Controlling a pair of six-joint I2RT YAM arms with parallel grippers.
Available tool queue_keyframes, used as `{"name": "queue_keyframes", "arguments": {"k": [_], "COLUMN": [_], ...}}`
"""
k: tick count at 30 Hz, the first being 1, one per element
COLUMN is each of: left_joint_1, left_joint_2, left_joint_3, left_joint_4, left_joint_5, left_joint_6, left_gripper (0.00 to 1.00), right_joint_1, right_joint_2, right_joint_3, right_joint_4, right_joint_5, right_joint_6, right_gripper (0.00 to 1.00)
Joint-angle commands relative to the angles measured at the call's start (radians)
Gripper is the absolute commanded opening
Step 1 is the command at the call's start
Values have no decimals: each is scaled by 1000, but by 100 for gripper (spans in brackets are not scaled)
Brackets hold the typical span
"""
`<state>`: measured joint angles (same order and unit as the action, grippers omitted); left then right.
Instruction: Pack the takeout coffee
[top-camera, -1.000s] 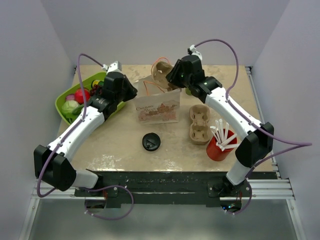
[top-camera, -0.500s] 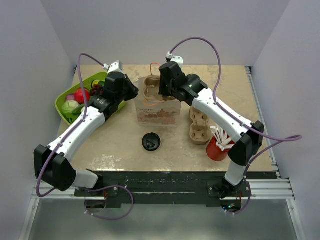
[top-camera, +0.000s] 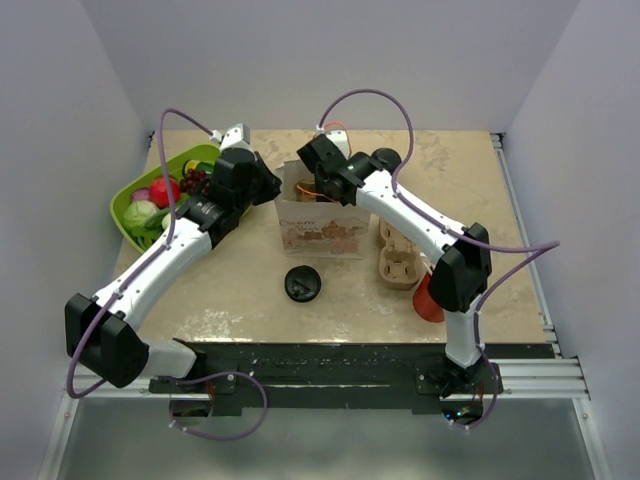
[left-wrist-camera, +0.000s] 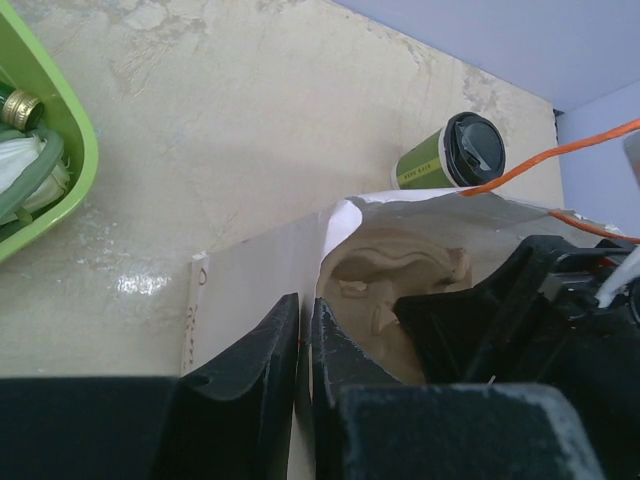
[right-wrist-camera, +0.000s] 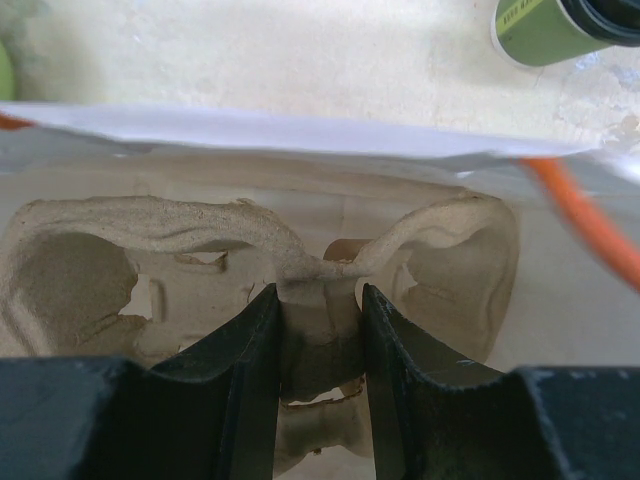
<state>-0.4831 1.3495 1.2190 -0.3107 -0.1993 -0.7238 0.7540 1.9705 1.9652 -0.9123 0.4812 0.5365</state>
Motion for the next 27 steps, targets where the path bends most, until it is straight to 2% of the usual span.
{"name": "queue_keyframes", "arguments": {"k": [1, 5, 17, 23, 27], "left_joint_1": [-11, -14, -15, -25, -29], "left_joint_2": [-39, -44, -53, -56, -56], "left_joint_3": [-4, -4, -7, -6, -4], "left_joint_4": [42, 45, 56, 74, 68], "left_joint_5": [-49, -65, -69, -42, -54], "left_joint_6": [-11, -6, 0, 7, 9], "left_gripper": [15, 15, 15, 14, 14], "right_joint_1": [5, 5, 13, 15, 18], "right_joint_2": [-2, 24, 83, 62, 77], "right_joint_3": [47, 46, 32, -26, -25], "right_joint_4": [-46, -83, -192, -131, -135], "right_joint_5": [45, 16, 97, 114, 102], "right_joint_6": [-13, -23, -3, 19, 19], "right_gripper": [22, 22, 24, 26, 31]}}
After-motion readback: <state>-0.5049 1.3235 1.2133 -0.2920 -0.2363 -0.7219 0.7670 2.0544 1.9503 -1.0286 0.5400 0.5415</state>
